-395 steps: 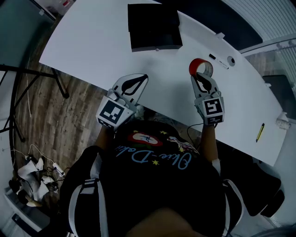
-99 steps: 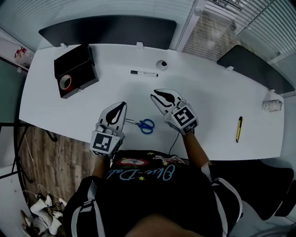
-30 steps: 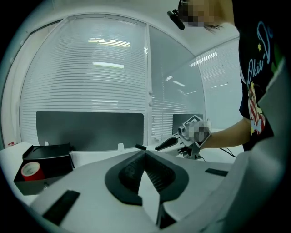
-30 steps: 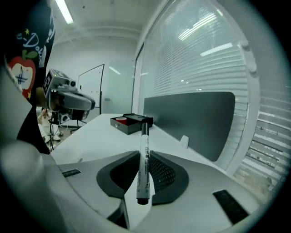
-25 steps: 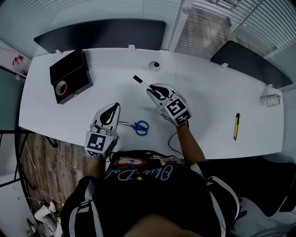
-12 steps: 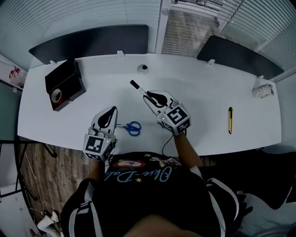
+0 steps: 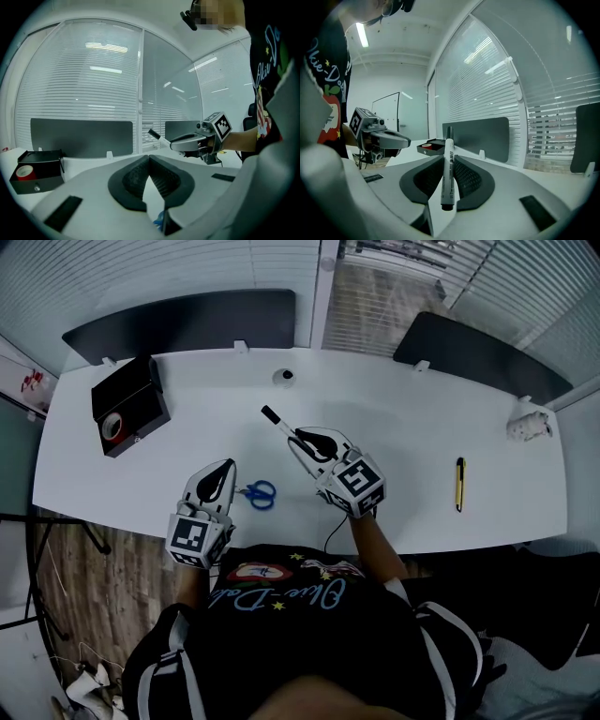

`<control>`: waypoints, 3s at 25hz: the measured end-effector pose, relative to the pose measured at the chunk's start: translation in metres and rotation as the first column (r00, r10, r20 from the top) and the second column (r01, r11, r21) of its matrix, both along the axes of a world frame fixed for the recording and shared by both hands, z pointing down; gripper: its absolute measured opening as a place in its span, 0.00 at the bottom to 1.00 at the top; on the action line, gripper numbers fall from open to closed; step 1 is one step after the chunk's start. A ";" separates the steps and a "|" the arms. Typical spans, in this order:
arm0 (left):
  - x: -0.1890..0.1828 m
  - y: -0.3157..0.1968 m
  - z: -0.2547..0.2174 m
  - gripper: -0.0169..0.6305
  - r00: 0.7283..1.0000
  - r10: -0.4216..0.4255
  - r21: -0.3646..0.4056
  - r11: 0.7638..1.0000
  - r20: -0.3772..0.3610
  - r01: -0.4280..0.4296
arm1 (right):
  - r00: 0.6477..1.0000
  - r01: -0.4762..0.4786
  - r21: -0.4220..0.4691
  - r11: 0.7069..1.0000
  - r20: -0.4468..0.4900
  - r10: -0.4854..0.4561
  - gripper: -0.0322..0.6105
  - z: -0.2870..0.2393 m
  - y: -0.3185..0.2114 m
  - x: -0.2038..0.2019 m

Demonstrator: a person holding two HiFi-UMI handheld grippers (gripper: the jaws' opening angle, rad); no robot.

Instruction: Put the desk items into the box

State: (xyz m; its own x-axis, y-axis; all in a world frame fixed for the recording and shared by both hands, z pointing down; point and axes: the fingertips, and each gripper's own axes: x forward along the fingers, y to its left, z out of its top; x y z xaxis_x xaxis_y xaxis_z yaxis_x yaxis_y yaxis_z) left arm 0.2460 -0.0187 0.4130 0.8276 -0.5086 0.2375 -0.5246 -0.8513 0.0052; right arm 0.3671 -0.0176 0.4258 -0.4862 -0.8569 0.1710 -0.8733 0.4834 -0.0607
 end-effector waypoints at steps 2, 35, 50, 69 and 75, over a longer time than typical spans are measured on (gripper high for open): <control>-0.001 0.002 0.001 0.02 1.000 -0.013 -0.007 1.000 0.004 0.013 | 1.000 0.013 0.011 1.000 0.018 -0.013 0.16 -0.003 0.002 -0.002; -0.084 0.006 -0.005 0.02 0.994 -0.108 -0.003 0.994 -0.024 0.108 | 0.983 0.139 0.023 0.990 0.121 -0.141 0.16 -0.017 0.006 -0.092; -0.214 0.005 -0.002 0.02 0.960 -0.280 0.014 0.960 -0.033 0.280 | 0.953 0.288 0.013 0.957 0.091 -0.288 0.16 -0.022 -0.010 -0.216; -0.351 0.005 0.000 0.02 0.903 -0.418 -0.005 0.908 -0.100 0.419 | 0.924 0.378 0.010 0.926 0.049 -0.378 0.16 -0.032 -0.026 -0.343; -0.394 0.003 0.003 0.02 0.897 -0.430 -0.001 0.902 -0.100 0.432 | 0.926 0.375 0.022 0.927 0.033 -0.375 0.16 -0.033 -0.033 -0.377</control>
State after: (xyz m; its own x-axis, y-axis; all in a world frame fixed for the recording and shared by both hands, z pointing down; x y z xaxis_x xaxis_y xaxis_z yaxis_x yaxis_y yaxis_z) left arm -0.1480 -0.0159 0.4160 0.5442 -0.8246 0.1543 -0.8382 -0.5423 0.0581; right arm -0.0101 -0.0506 0.3927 -0.7783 -0.6131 0.1355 -0.6254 0.7763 -0.0791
